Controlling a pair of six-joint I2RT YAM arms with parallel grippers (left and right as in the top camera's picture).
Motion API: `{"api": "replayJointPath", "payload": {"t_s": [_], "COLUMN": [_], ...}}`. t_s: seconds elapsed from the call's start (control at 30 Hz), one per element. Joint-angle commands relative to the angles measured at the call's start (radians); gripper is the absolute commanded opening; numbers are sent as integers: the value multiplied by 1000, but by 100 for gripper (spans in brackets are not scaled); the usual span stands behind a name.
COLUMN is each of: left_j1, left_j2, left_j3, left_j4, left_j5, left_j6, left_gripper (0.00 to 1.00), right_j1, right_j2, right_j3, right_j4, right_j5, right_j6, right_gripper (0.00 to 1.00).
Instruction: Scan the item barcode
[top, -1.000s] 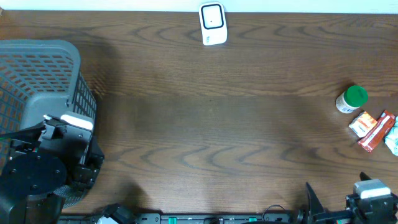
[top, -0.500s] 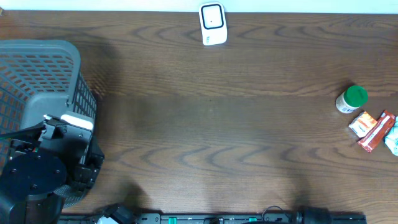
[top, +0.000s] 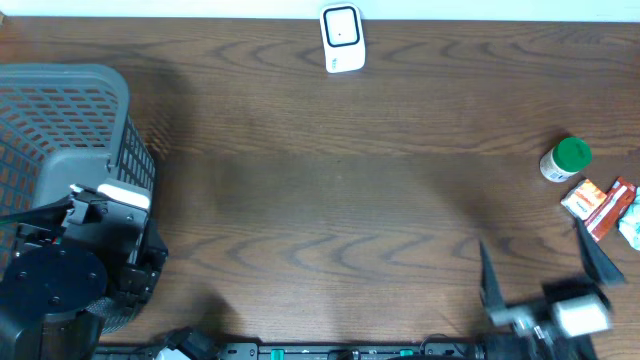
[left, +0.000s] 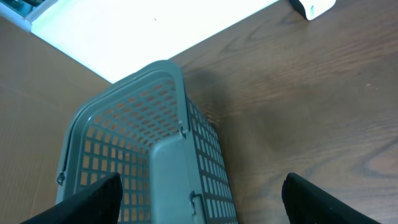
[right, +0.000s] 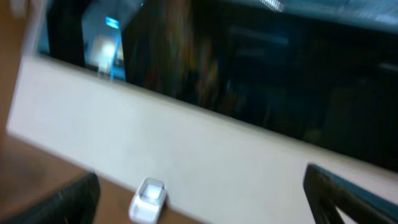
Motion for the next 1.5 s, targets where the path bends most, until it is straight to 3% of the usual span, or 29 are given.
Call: {"api": "replayJointPath", "payload": {"t_s": [0.0,0.2,0.53,0.83,1.47], "left_j1": [0,0,0,0,0], "left_j2": [-5,-5,-5,-5,-5], "left_j3": [1,1,1,1,1], "left_j4": [0,0,0,0,0], "left_j5": [-8,-8,-8,-8,-8], "left_j6": [3,3,3,3,3], "left_gripper": [82,82,82,82,82], "right_j1": [11,11,11,15,16], "right_j2": [-6,-6,-6,-6,-5], "right_j3": [-161,-375,-514,-519,-519], "right_j4": [143,330,300,70,76], "right_j5": [17,122,229,258,259], "right_j6": [66,172,195,195,195], "right_gripper": [99,99,99,99,99]}}
